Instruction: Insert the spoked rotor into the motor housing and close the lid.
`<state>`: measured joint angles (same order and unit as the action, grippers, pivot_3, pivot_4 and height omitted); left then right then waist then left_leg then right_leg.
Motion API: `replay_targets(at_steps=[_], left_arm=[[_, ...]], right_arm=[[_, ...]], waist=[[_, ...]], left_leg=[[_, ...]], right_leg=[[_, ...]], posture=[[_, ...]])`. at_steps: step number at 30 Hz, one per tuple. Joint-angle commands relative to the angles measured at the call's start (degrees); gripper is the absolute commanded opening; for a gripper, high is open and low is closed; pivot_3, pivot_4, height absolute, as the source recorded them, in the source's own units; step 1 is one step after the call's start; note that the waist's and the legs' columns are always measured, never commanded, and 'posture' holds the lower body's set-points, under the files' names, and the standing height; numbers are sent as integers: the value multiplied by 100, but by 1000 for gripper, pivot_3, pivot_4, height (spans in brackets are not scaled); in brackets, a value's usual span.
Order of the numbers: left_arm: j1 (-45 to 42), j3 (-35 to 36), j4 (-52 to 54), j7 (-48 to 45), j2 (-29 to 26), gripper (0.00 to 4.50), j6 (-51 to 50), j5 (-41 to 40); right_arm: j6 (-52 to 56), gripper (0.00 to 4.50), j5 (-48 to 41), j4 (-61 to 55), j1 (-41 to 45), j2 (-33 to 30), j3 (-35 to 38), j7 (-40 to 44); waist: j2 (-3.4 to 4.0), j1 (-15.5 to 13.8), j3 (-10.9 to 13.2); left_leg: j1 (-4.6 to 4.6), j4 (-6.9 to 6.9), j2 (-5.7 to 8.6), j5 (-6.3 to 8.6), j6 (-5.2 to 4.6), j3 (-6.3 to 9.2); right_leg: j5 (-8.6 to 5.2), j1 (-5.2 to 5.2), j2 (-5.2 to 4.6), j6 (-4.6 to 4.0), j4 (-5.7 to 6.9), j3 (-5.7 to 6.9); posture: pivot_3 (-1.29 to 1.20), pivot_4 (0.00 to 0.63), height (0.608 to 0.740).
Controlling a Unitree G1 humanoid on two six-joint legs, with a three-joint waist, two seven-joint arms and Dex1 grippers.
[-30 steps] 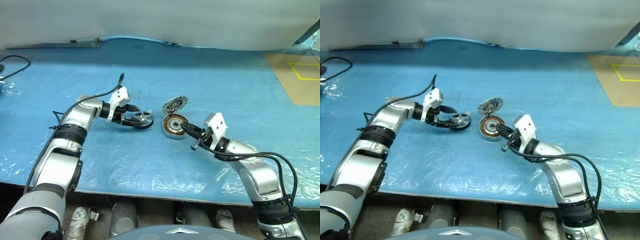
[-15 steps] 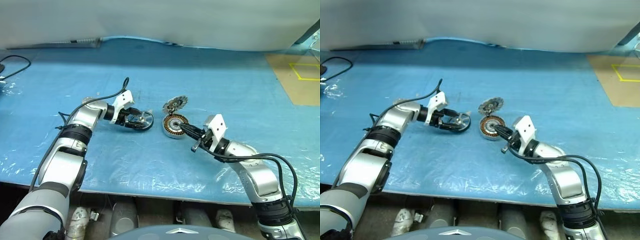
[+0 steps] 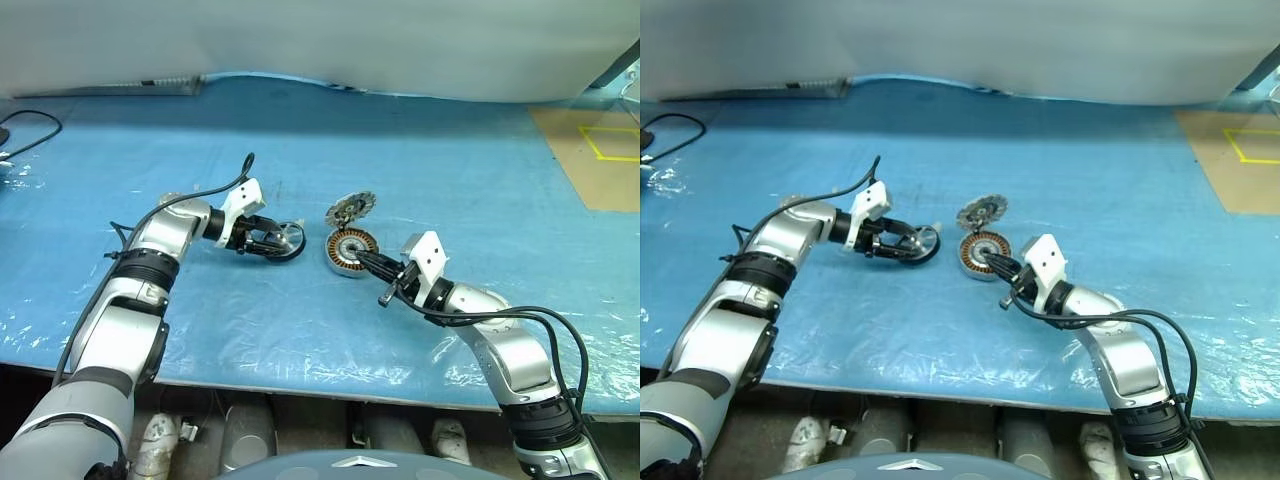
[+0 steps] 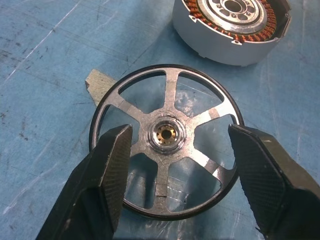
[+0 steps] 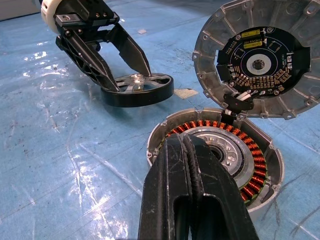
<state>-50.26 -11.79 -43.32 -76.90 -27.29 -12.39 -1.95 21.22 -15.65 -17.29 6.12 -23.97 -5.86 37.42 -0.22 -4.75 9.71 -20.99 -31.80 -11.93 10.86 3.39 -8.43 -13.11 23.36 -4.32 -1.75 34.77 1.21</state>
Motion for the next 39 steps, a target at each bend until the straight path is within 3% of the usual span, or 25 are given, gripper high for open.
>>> replay_targets(at_steps=[1,13,36,39], left_arm=[[-27,-41,195,-121,-115,3253,107,31],[-291,-372,-459,327,-28,3253,479,637],[-283,-320,-236,665,229,3253,-285,604],[-276,-345,-219,708,238,2678,-290,635]], right_arm=[[-108,0,-7,-87,85,24,-5,4],[-111,0,49,-103,71,93,-34,-76],[-136,0,85,-2,124,123,-99,-75],[-125,0,87,-24,107,122,-103,-82]], waist=[[0,0,0],[0,-1,0],[0,-74,0],[0,-76,-1]], left_leg=[[0,0,0,0,0,0],[2,0,0,0,0,0],[8,-25,-1,1,1,0],[9,-26,-1,1,1,0]], right_leg=[[0,0,0,0,0,0],[0,-2,0,0,0,0],[0,-15,-3,0,5,-3],[0,-16,-3,0,5,-3]], posture=[[0,150,740],[0,150,740],[0,150,740],[0,150,740]])
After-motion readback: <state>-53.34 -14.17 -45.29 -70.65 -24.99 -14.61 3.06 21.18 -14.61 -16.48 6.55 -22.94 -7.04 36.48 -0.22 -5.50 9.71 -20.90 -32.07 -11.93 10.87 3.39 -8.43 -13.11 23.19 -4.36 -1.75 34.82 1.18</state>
